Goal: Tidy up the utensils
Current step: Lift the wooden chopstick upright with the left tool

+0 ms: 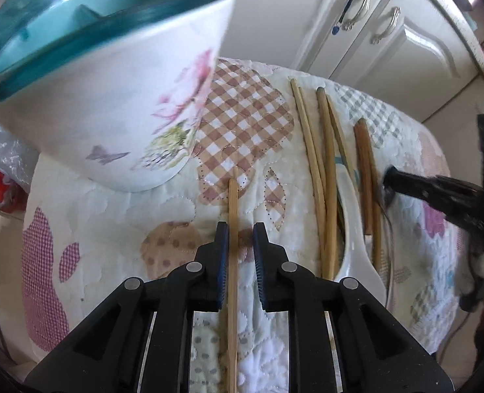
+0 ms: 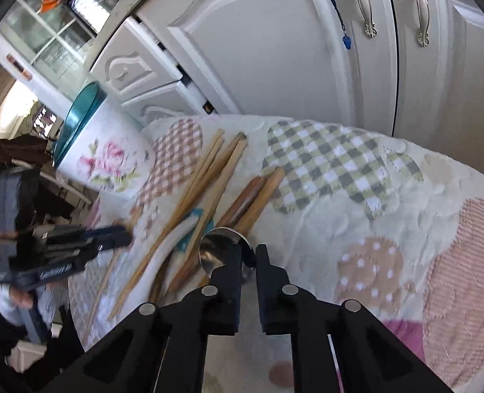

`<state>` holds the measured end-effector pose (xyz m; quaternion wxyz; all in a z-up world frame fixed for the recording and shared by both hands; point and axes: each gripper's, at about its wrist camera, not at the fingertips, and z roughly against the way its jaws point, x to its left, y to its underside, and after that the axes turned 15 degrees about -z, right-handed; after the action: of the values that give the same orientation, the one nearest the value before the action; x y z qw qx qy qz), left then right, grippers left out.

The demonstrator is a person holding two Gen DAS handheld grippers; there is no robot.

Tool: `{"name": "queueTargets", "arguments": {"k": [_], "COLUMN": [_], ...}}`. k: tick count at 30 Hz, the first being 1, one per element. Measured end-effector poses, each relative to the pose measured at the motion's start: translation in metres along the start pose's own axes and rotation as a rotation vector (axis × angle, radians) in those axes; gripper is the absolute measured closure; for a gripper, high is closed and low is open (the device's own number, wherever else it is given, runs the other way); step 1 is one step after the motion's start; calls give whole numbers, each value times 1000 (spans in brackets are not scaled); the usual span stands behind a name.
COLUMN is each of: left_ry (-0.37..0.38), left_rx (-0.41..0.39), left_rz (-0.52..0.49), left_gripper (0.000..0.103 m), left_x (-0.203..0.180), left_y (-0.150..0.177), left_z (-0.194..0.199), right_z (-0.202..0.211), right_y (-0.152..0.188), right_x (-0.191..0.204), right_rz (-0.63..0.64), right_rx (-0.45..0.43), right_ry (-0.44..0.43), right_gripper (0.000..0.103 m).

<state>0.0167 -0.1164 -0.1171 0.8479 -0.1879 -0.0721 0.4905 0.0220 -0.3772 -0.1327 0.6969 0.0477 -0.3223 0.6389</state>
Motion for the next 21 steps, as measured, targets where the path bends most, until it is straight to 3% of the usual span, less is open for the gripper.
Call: {"name": "queueTargets", "arguments": {"k": [7, 10, 15, 20, 21], "left_ry": [-2, -27, -31, -63, -69], "left_rx": [5, 18, 31, 42, 40], "left_rz": [-11, -47, -53, -90, -101], "left_gripper": [89, 89, 89, 89, 92], "left_x": [-2, -6, -6, -18, -20], "left_y": [-6, -8, -11, -18, -18], "left_z": [-5, -6, -9, -14, -14], "right_z": [9, 8, -2, -12, -11], "right_y": [15, 10, 8, 13, 14], "right_x": [-2, -7, 2, 15, 15], "right_rz": [-6, -3, 38, 94, 93], "right_rx": [54, 24, 37, 48, 49], "right_ry": [35, 65, 14, 3, 0], "right_gripper": [95, 71, 71, 96, 96]}}
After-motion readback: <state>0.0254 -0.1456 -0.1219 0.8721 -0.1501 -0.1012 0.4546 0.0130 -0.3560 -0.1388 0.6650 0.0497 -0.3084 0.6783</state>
